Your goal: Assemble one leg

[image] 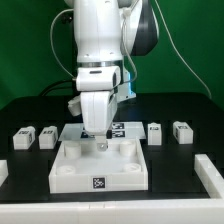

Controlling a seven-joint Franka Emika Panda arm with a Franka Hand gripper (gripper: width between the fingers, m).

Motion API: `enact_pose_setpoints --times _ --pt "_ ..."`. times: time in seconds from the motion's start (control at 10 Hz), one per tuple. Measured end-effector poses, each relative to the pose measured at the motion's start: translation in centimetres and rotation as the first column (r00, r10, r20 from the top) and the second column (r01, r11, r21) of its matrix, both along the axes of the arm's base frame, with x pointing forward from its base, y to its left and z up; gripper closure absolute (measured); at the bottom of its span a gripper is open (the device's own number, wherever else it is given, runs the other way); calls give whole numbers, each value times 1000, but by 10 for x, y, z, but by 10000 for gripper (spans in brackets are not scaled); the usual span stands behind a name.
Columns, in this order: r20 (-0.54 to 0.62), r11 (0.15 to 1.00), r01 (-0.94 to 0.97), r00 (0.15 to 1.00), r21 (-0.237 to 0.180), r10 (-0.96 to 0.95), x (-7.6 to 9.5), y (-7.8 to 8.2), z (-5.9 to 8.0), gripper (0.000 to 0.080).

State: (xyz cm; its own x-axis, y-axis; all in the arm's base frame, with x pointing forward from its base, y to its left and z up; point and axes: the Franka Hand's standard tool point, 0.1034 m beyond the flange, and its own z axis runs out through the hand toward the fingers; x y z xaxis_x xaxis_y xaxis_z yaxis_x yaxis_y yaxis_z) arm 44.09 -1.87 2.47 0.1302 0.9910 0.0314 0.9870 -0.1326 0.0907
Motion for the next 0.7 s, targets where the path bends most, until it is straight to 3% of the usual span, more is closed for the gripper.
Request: enact_pose_setpoints --times 0.2,0.3,0.5,0.7 --pt "-1 1000 1 1000 0 -1 -1 0 0 398" --pt "-2 1000 1 1000 0 -1 -1 0 0 398" --pt "-2 1000 1 1000 0 -1 -1 0 0 720" --pt "-2 1000 4 1000 0 -4 -1 -1 -1 744"
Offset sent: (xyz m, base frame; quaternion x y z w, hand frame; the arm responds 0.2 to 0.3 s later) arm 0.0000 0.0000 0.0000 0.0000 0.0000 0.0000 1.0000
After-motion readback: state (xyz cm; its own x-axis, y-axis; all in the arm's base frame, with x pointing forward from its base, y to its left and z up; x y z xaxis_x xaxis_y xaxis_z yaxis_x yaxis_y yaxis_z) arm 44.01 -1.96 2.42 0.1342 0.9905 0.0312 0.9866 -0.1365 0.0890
